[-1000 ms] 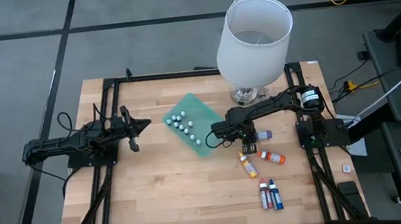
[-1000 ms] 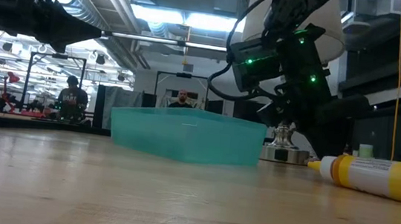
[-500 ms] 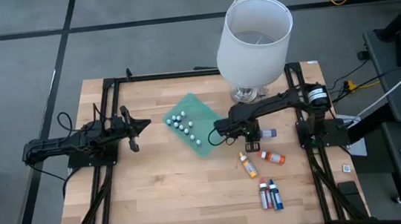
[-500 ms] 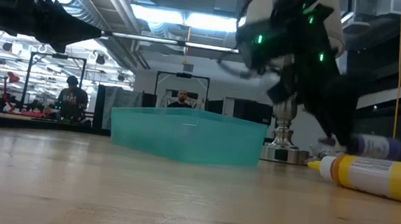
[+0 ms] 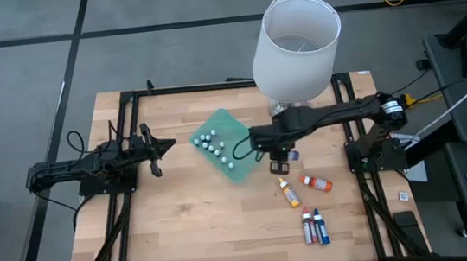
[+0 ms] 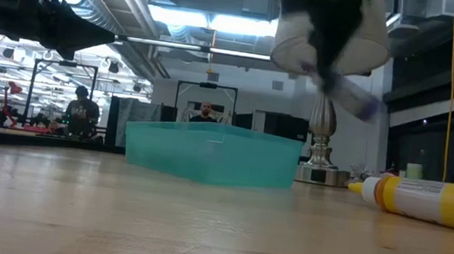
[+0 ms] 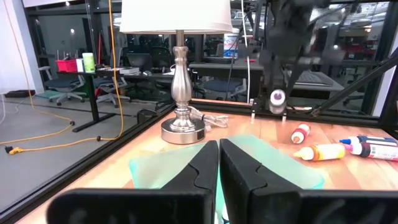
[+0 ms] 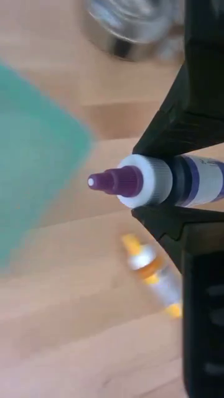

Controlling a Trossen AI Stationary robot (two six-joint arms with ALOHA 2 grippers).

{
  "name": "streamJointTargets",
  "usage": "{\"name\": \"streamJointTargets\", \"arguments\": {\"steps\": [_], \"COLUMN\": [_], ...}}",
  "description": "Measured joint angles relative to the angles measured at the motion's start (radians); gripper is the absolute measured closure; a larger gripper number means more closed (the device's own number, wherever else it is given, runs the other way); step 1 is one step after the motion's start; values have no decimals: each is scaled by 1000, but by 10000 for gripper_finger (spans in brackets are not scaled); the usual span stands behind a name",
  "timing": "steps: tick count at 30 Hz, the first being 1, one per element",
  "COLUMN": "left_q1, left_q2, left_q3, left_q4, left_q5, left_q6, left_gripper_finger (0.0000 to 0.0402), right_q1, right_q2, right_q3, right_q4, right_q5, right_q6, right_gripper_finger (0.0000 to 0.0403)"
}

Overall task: Pick & Place food coloring
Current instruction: Put the large purple food coloring bottle into the green bin

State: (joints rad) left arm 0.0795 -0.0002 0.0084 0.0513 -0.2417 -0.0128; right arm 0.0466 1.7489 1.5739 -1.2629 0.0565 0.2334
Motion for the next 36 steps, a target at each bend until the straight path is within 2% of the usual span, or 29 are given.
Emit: {"name": "streamJointTargets", "arguments": {"steps": [7, 11, 20, 36], "left_q1": [0, 0, 0, 0], "left_q2": [0, 0, 1, 1], "left_q3": [0, 0, 0, 0], "left_q4": [0, 0, 0, 0], "left_q5": [0, 0, 0, 0], "left_q6": [0, 0, 0, 0], "left_gripper_finger": [391, 387, 388, 384], "right_q1": [8, 2, -44, -77], "right_q2": [9, 27, 142, 284], "right_q3": [114, 115, 114, 114], "right_q4": [273, 447, 679, 881], "right_q5": [43, 65, 128, 482], "right_q6": [7, 30, 103, 262], "right_gripper_finger": [289, 289, 288, 288]}}
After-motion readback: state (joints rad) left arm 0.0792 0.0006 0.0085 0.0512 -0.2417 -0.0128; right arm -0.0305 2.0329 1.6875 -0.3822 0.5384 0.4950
